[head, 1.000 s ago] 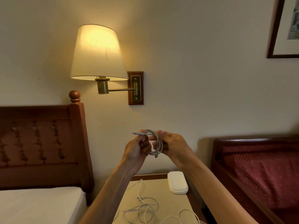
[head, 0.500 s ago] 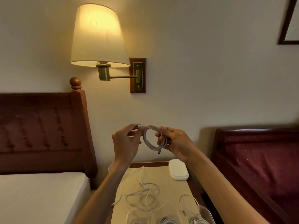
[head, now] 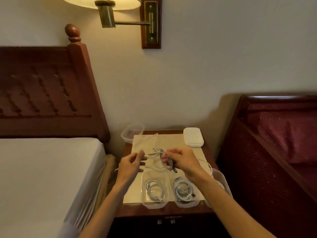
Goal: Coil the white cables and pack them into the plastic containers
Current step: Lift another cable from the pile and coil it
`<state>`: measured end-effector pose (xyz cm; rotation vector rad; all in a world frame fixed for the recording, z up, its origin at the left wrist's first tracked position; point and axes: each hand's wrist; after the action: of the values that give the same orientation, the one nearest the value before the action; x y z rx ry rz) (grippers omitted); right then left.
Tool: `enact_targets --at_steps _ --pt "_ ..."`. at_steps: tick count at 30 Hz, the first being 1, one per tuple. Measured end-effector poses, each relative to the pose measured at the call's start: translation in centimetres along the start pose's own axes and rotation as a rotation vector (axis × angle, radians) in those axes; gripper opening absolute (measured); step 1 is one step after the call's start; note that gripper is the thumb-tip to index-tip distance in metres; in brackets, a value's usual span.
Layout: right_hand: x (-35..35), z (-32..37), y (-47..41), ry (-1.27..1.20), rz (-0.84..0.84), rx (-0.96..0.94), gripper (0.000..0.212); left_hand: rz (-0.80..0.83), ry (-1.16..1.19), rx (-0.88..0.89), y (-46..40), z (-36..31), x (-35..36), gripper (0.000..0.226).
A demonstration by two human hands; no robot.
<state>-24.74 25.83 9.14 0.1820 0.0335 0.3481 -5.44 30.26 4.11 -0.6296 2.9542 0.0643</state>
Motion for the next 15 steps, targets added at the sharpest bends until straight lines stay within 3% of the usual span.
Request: enact_targets --at_steps 3,6,8,10,15 --pt "2.8 -6.4 0.5 0.455 -0.155 -0.245 0.013 -0.111 -0.322 0.055 1.5 7.6 -0.8 0.014" --pt "4.9 -11.8 1.0 0.941 -0.152 -0.564 0.012 -0.082 -0.507 0.108 3.3 12.5 -1.0 0.019" --pt "5.7 -14.1 0.9 1.128 -0.165 -0.736 0.008 -0.028 -0.568 0.155 4.0 14.5 -1.0 0.025" --pt "6.4 -15.5 0.4 1.179 -0.136 -0.766 0.012 0.039 -0.579 0.174 4.2 16.0 -1.0 0.027" --pt "6.9 -16.7 -0.8 1.255 -0.052 -0.603 0.026 0.077 -0.599 0.157 4.7 17.4 -0.9 0.036"
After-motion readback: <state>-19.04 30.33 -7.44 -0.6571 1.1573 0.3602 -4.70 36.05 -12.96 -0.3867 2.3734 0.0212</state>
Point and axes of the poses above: each hand's wrist, its own y-axis away from the middle knuckle, its own x-axis out of the palm, z = x × y, and after that the axes turned 1 degree about y, right-handed
